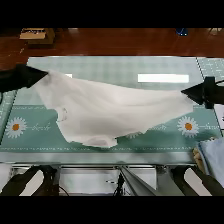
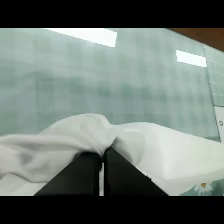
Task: Fold the shirts.
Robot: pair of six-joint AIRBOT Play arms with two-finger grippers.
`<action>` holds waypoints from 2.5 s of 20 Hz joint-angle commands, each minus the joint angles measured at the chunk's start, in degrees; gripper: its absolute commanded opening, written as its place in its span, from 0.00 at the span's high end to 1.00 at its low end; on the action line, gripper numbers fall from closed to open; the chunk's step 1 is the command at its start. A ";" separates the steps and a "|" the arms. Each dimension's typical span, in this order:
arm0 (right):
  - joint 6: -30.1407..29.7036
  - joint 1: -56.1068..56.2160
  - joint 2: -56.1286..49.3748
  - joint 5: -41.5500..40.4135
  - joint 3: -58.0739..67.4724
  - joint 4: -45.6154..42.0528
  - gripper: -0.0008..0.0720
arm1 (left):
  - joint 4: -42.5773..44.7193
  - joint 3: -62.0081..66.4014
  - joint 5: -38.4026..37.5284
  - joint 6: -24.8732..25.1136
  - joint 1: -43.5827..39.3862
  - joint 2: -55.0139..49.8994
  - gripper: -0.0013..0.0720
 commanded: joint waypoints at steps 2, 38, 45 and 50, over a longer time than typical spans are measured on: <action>-8.81 0.87 -11.45 -11.15 -0.76 5.77 0.95 | -5.62 -0.59 18.97 5.90 -9.60 -13.62 0.94; -18.38 -9.42 -16.90 -4.28 7.02 -25.53 0.37 | 4.24 -33.68 -2.95 -5.95 -5.42 -14.86 0.12; -17.35 -9.68 -16.94 -8.13 6.99 -25.18 0.30 | -1.92 -33.66 2.03 -1.77 -11.15 -19.50 0.94; -15.54 -11.82 -23.17 -10.71 6.99 -16.39 0.30 | -1.92 -33.66 -1.09 1.03 -11.15 -19.43 0.94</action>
